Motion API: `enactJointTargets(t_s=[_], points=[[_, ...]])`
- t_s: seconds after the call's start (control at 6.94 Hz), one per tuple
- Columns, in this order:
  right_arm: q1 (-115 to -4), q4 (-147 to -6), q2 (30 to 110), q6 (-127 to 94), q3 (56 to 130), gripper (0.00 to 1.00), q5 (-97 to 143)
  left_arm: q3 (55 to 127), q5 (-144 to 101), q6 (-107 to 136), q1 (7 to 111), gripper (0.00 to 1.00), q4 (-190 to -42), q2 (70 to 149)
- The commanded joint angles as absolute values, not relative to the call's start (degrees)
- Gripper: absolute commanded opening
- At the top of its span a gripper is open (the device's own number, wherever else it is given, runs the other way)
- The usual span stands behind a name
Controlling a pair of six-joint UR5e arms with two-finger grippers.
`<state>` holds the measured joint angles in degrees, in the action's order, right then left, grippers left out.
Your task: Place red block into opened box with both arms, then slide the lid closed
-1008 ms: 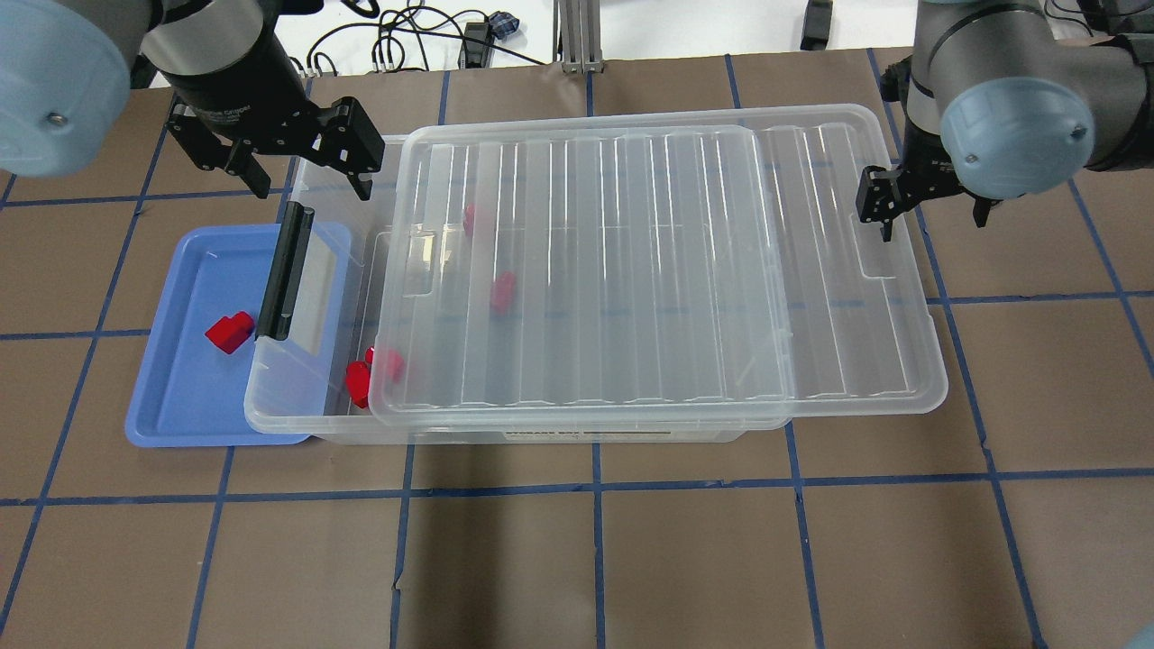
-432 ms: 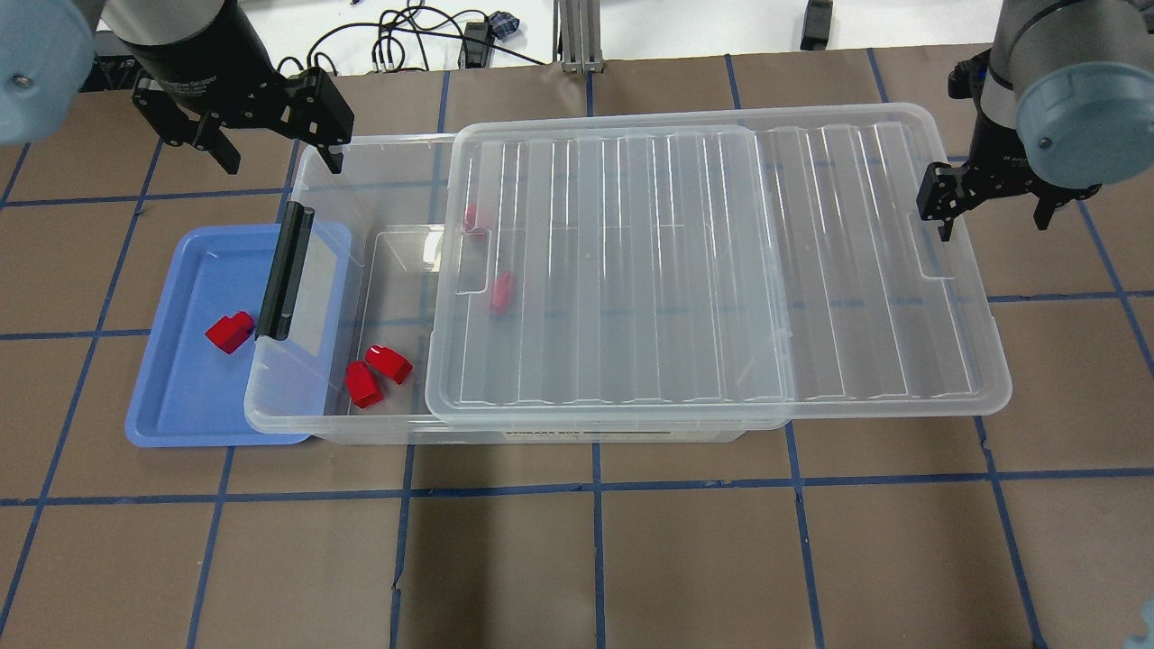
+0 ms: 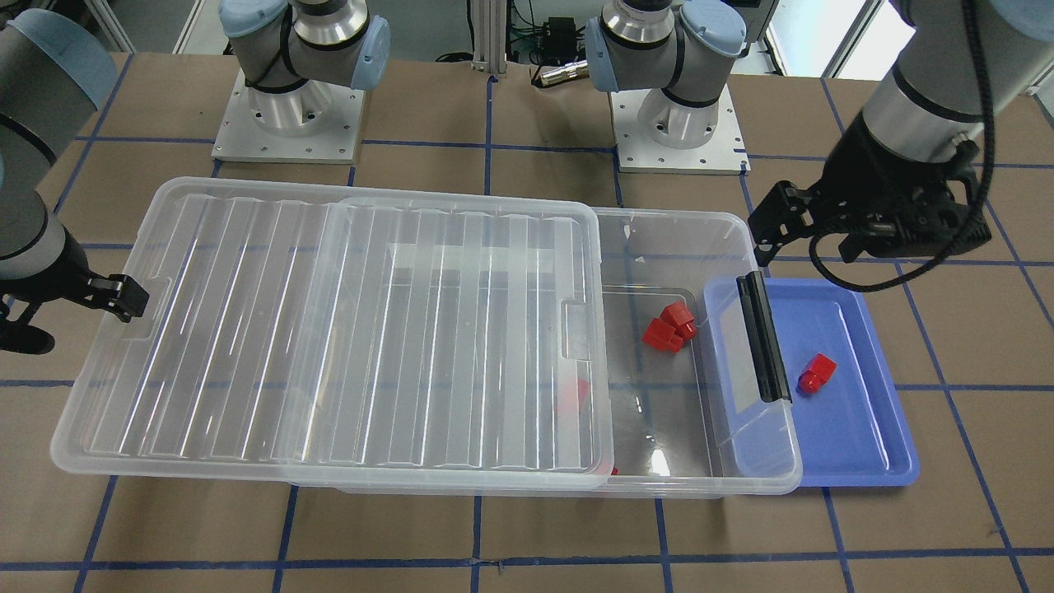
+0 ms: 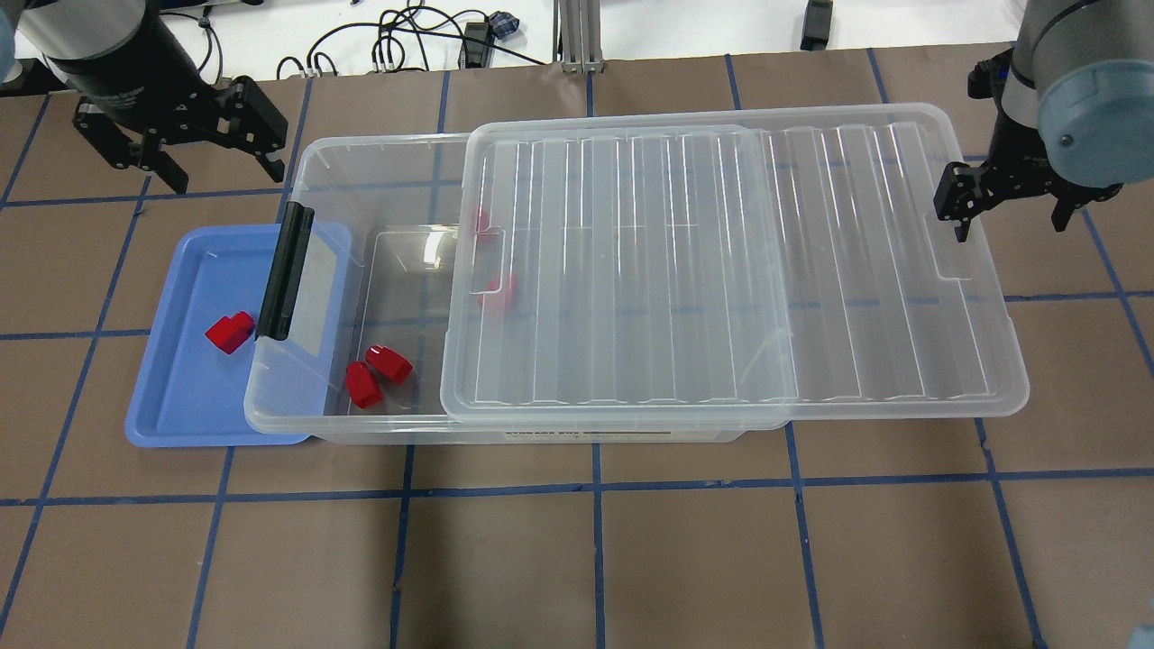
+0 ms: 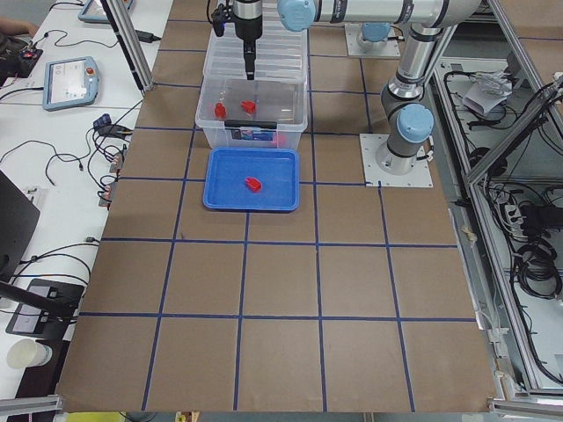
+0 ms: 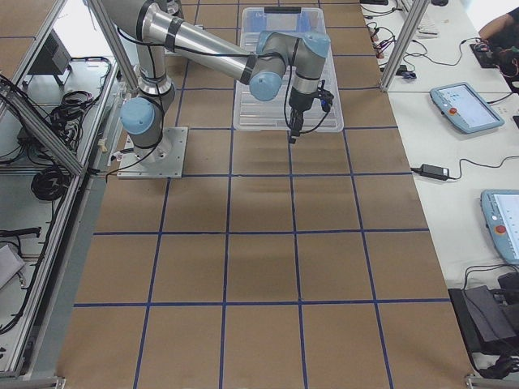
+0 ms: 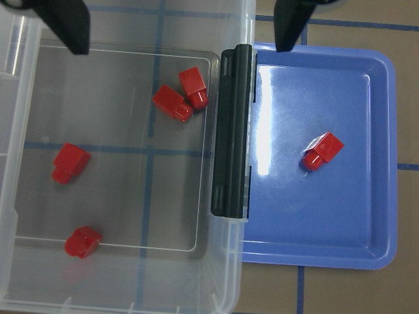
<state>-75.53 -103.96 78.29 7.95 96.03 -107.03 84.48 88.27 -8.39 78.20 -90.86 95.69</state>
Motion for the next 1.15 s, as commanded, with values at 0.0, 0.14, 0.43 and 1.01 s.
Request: enactJointTargets(t_s=[0.0,0.14,0.43,1.01], points=[[-75.93,-103.28,78.83,7.82,95.28,1.0,-106.09,88.39,87.18,-26.62,70.6,1.0,-88.7,97.9],[-77.07,-103.27,80.58,7.82,94.06,1.0,-104.26,91.2,87.19,-32.81,68.23,1.0,-84.24,98.52],[-83.98,-102.22,85.23,6.51,89.93,1.0,-93.24,97.35,87.19,-39.58,63.56,1.0,-72.74,100.54],[-89.38,-95.81,87.27,2.64,89.21,1.0,-88.42,112.56,87.19,-42.8,58.18,1.0,-50.81,104.49]])
